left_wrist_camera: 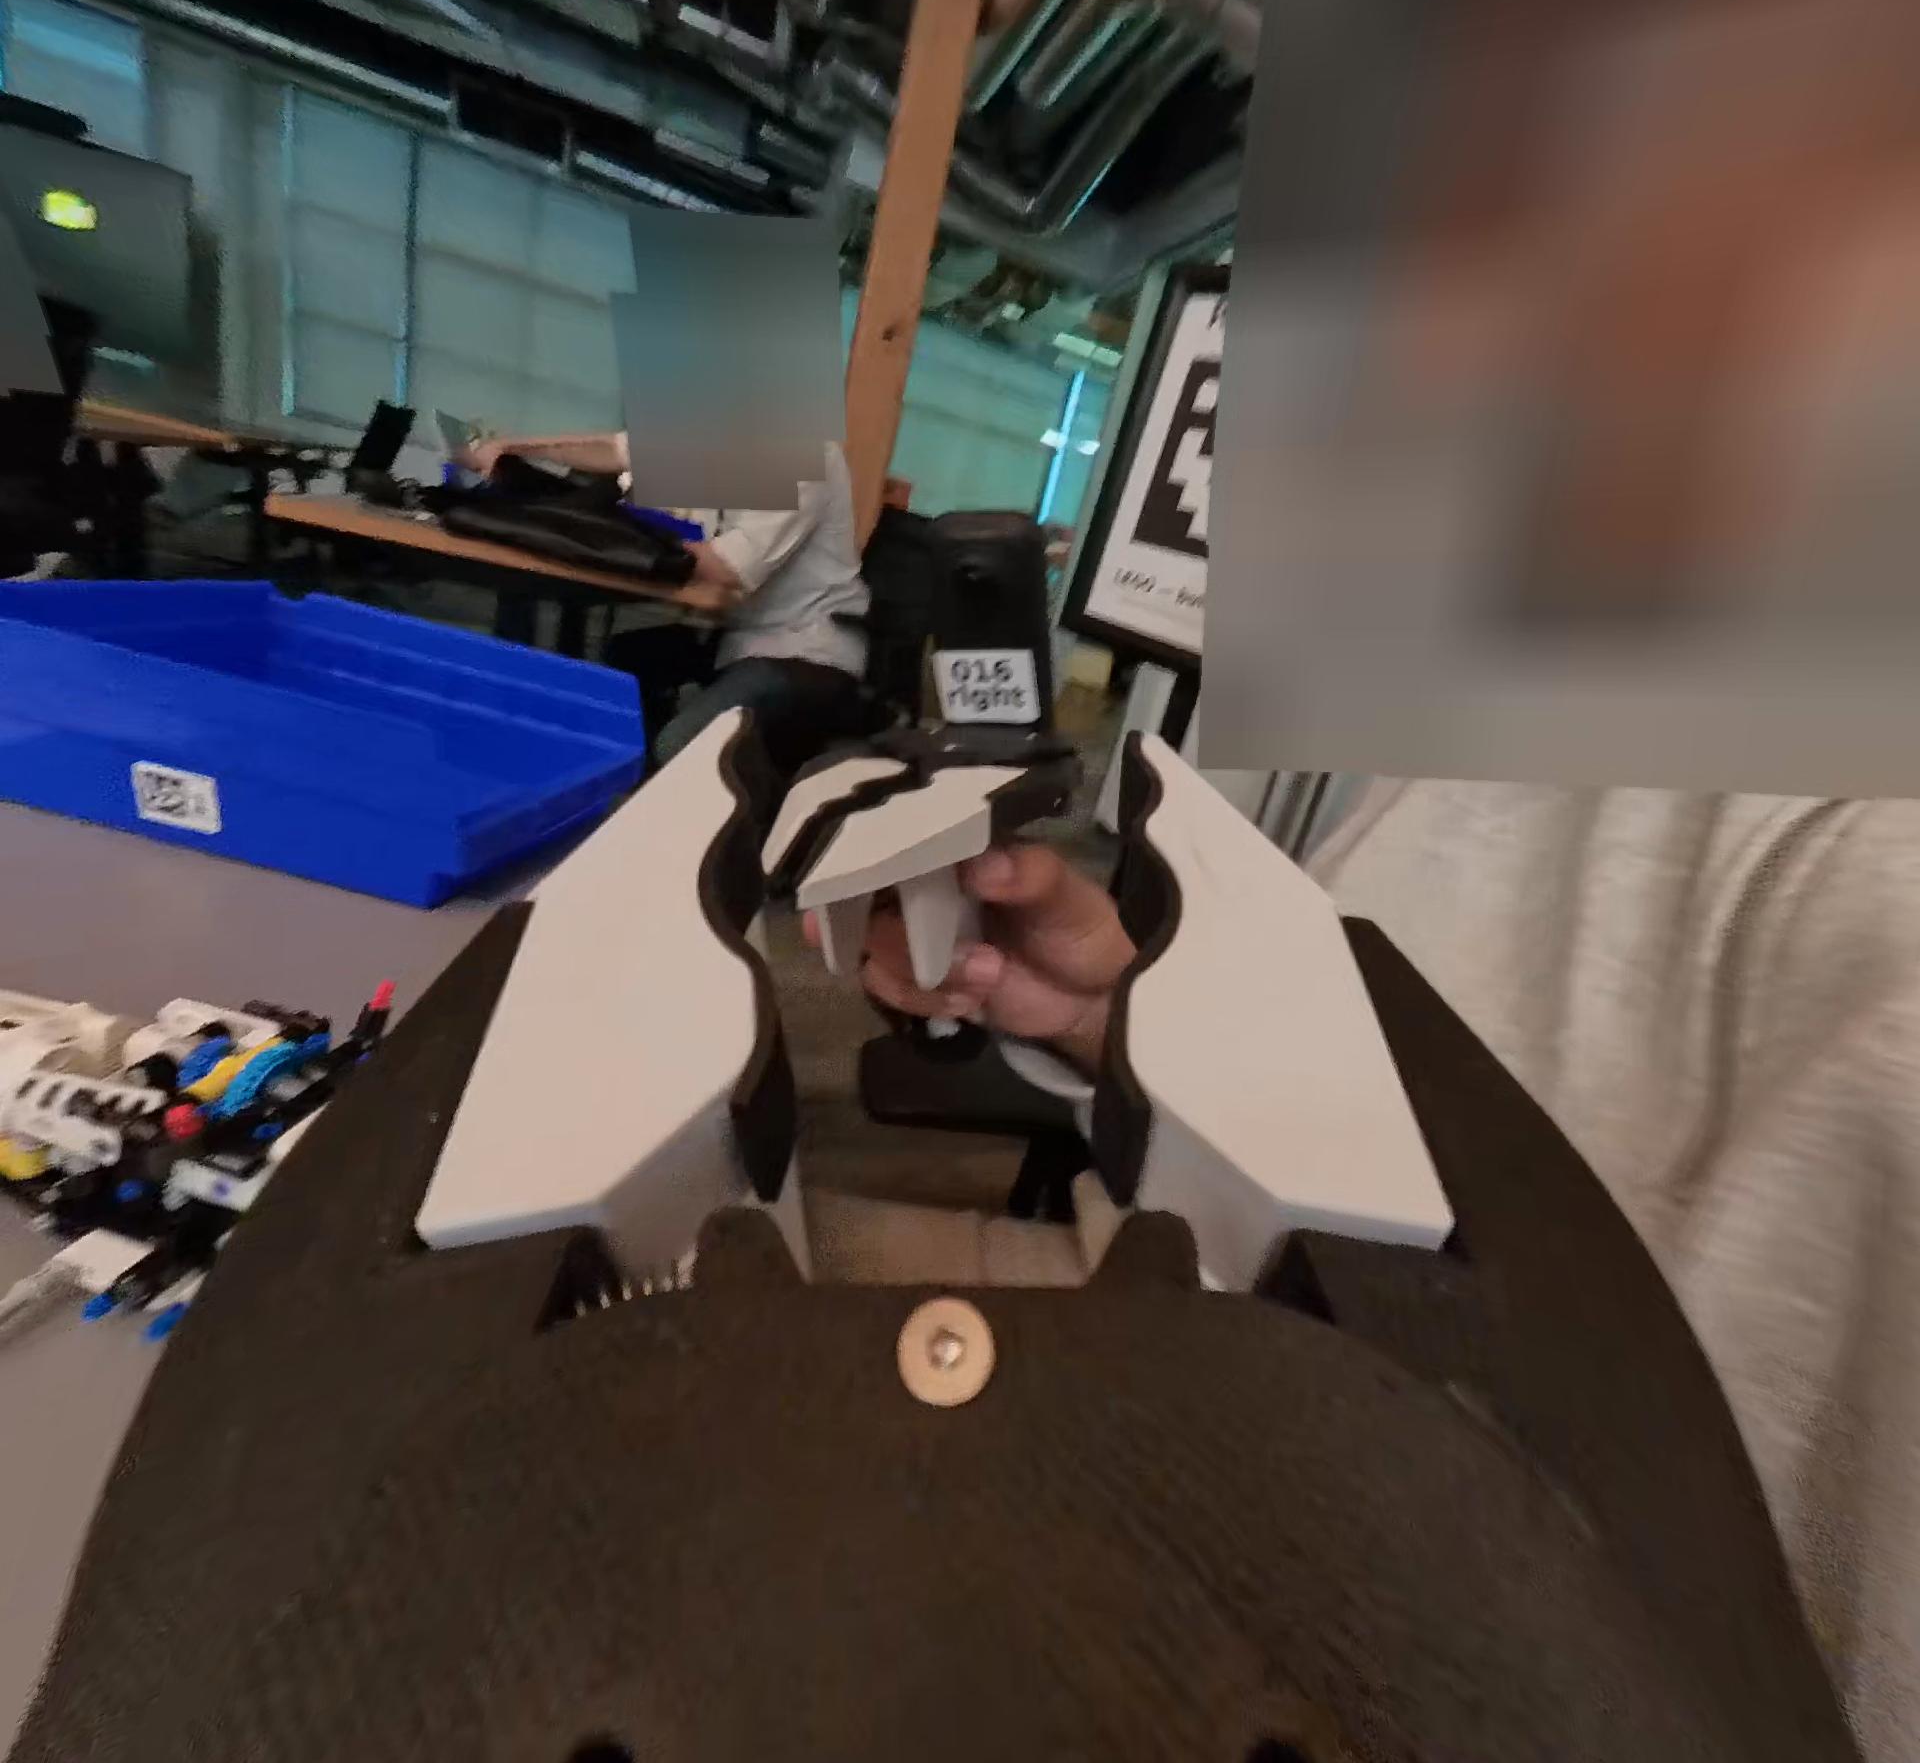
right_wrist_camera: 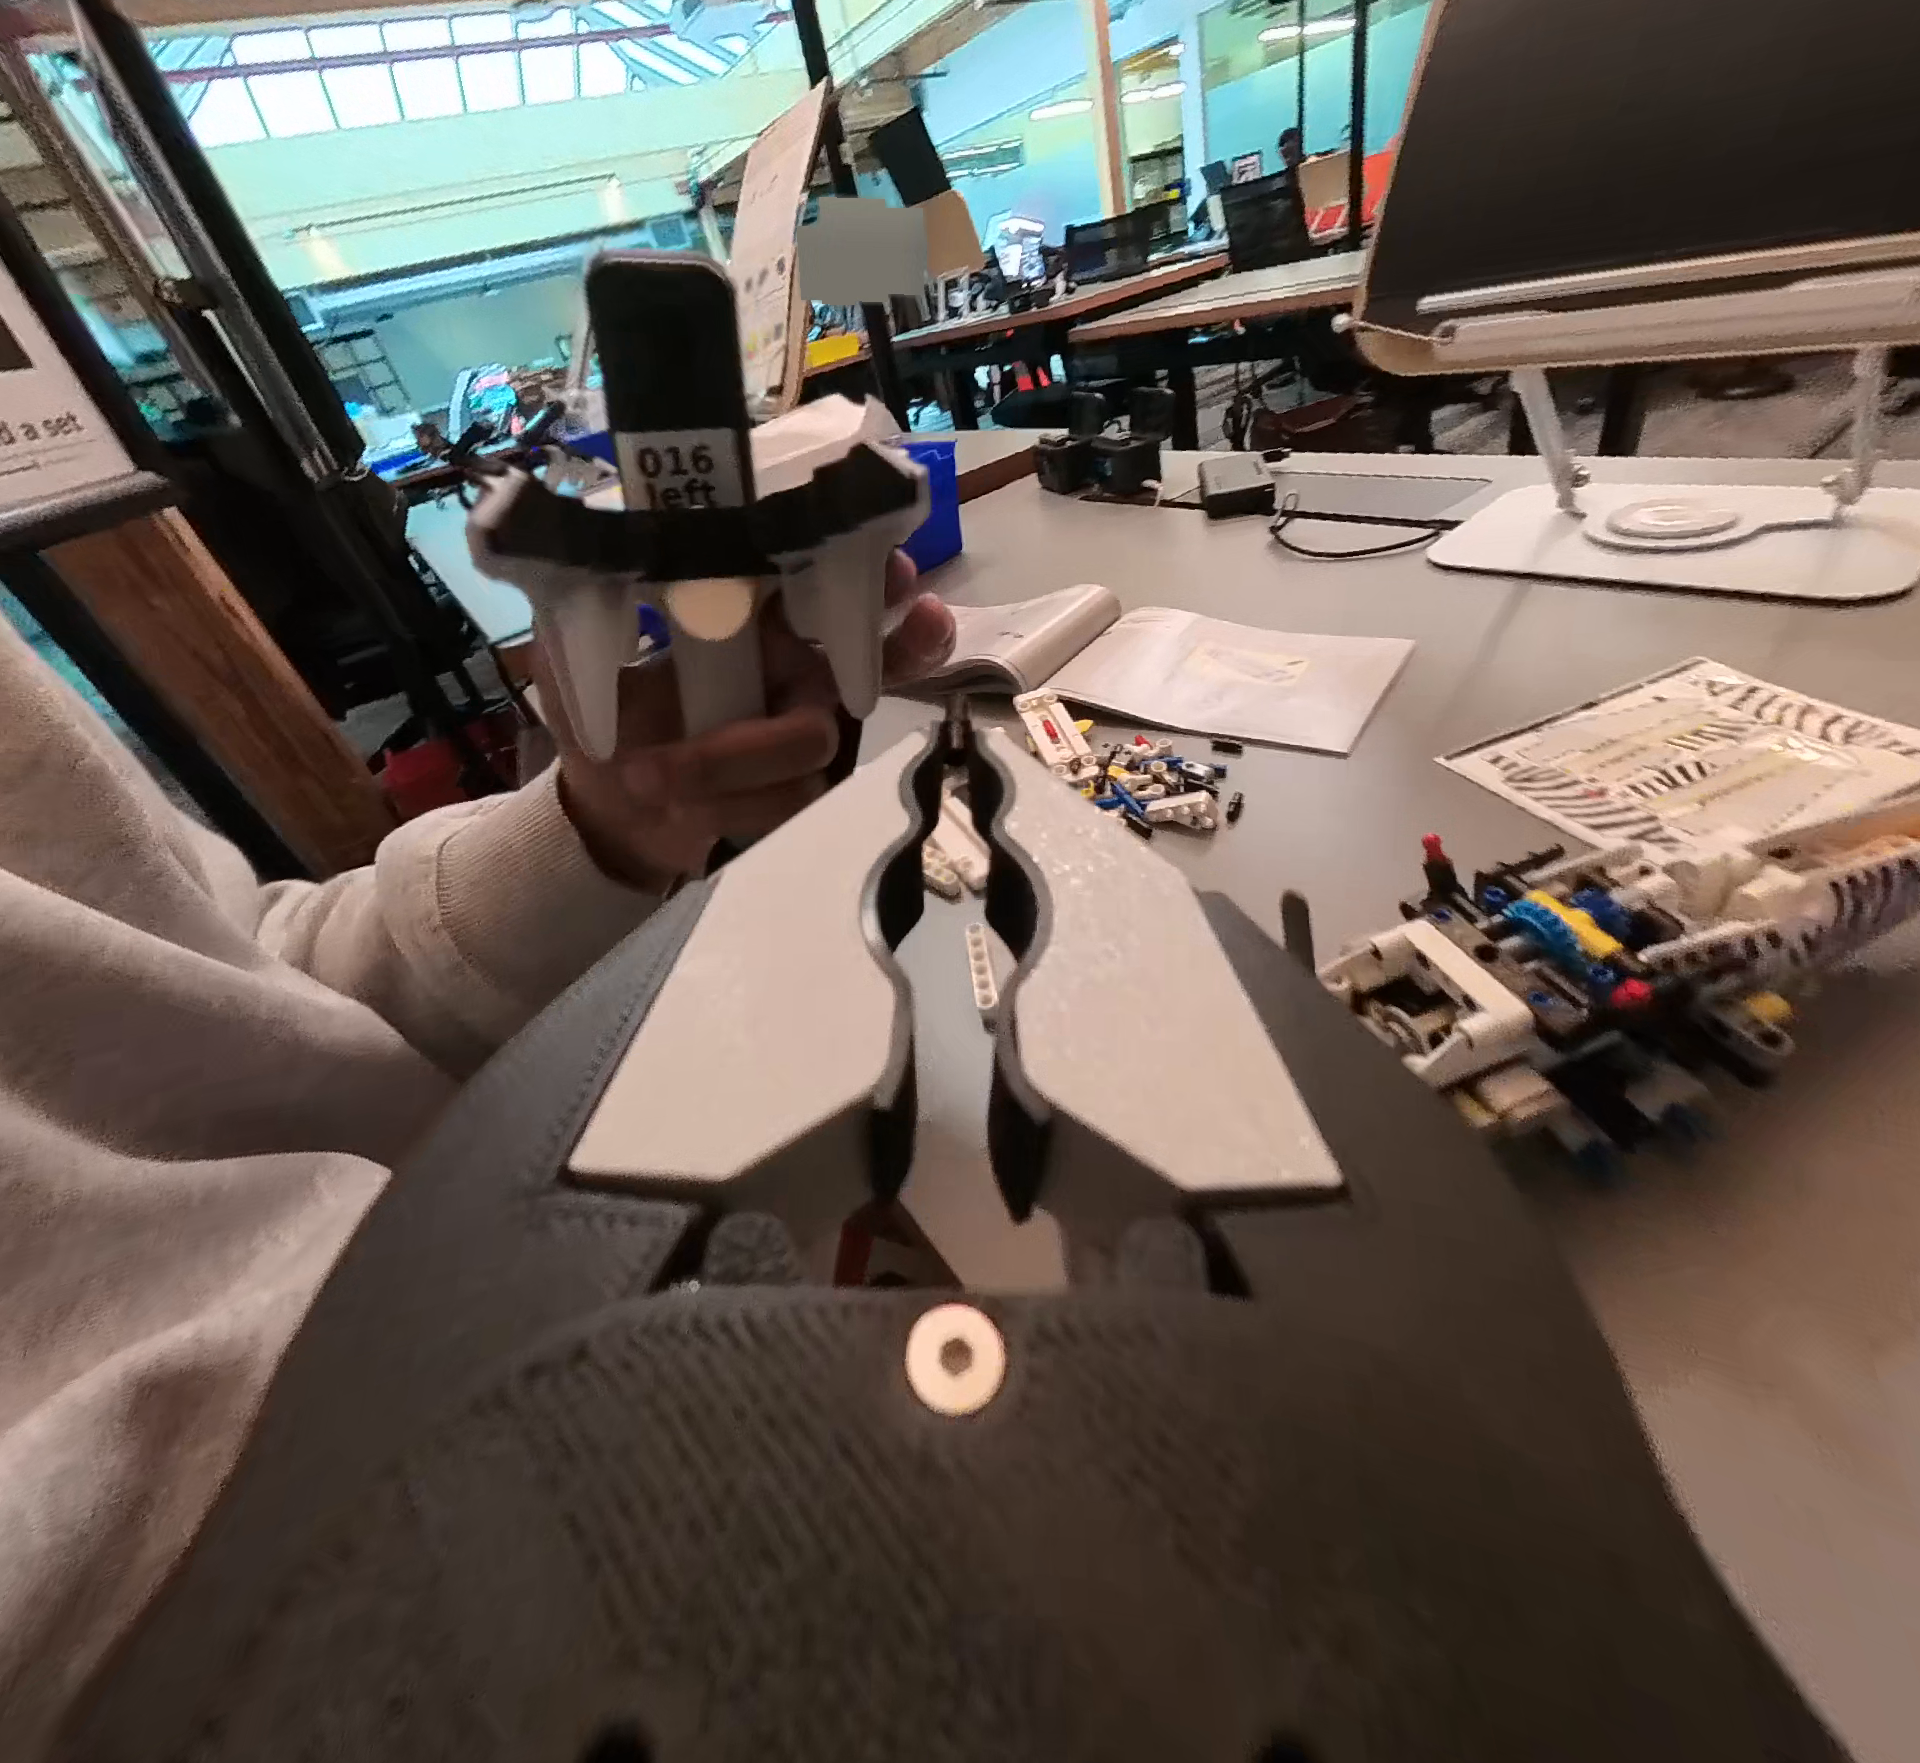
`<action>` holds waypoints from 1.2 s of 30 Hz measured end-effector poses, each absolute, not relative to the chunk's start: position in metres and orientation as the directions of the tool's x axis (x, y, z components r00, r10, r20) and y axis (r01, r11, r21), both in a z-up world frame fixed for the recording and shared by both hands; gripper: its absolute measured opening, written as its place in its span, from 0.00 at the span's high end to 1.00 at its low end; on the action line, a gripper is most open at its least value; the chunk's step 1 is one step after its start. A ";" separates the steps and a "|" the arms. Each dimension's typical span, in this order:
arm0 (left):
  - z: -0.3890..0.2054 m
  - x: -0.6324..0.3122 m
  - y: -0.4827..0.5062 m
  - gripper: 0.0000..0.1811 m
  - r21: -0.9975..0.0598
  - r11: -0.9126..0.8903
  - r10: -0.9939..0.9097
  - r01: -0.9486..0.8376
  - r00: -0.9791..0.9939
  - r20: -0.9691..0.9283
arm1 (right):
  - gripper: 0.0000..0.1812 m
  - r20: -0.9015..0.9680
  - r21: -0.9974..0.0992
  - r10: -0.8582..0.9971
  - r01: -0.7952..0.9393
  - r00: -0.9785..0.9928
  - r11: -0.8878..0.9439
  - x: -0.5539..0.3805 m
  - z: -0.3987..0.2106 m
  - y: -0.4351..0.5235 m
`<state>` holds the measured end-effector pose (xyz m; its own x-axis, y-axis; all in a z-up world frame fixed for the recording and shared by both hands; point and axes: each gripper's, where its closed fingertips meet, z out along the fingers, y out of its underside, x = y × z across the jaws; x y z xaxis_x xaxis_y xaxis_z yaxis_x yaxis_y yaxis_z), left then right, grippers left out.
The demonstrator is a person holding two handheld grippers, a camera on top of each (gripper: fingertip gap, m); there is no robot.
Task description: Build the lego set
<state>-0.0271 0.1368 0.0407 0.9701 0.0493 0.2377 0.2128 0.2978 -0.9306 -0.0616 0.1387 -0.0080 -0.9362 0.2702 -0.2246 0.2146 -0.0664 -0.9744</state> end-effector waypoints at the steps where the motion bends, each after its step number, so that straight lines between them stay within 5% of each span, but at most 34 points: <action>1: 0.036 -0.029 0.141 0.63 -0.946 0.258 0.082 0.195 0.971 0.223 | 0.99 -0.233 -0.973 0.282 0.221 -0.931 -0.073 -0.062 -0.009 0.141; 10: 0.017 -0.076 0.126 0.62 -0.998 -0.060 0.543 -0.030 0.838 -0.058 | 0.99 -0.238 -0.971 0.366 0.233 -0.900 -0.059 -0.062 -0.021 0.142; 11: 0.018 -0.082 0.120 0.62 -0.997 -0.047 0.600 -0.056 0.797 -0.073 | 0.99 -0.235 -0.971 0.373 0.231 -0.898 -0.056 -0.063 -0.022 0.143; 15: 0.034 -0.074 0.101 0.98 -0.962 0.223 0.590 -0.160 0.807 0.002 | 0.99 -0.240 -0.970 0.373 0.235 -0.896 -0.060 -0.064 -0.023 0.143; 19: 0.034 -0.077 0.080 1.00 -0.914 0.406 0.497 -0.012 0.842 0.209 | 0.99 -0.247 -0.968 0.373 0.242 -0.894 -0.062 -0.066 -0.027 0.143; 23: 0.018 -0.084 0.079 0.78 -0.937 0.345 0.513 0.060 0.823 0.242 | 0.99 -0.259 -0.965 0.352 0.252 -0.900 -0.065 -0.066 -0.030 0.137; 28: -0.032 -0.053 0.127 0.46 -0.980 0.014 0.389 0.200 0.902 0.190 | 0.99 -0.286 -0.958 0.304 0.280 -0.909 -0.065 -0.062 -0.037 0.124; 36: 0.001 -0.009 0.126 0.21 -0.927 0.187 0.077 0.326 0.936 0.345 | 0.99 -0.294 -0.956 0.321 0.285 -0.900 -0.076 -0.067 -0.040 0.123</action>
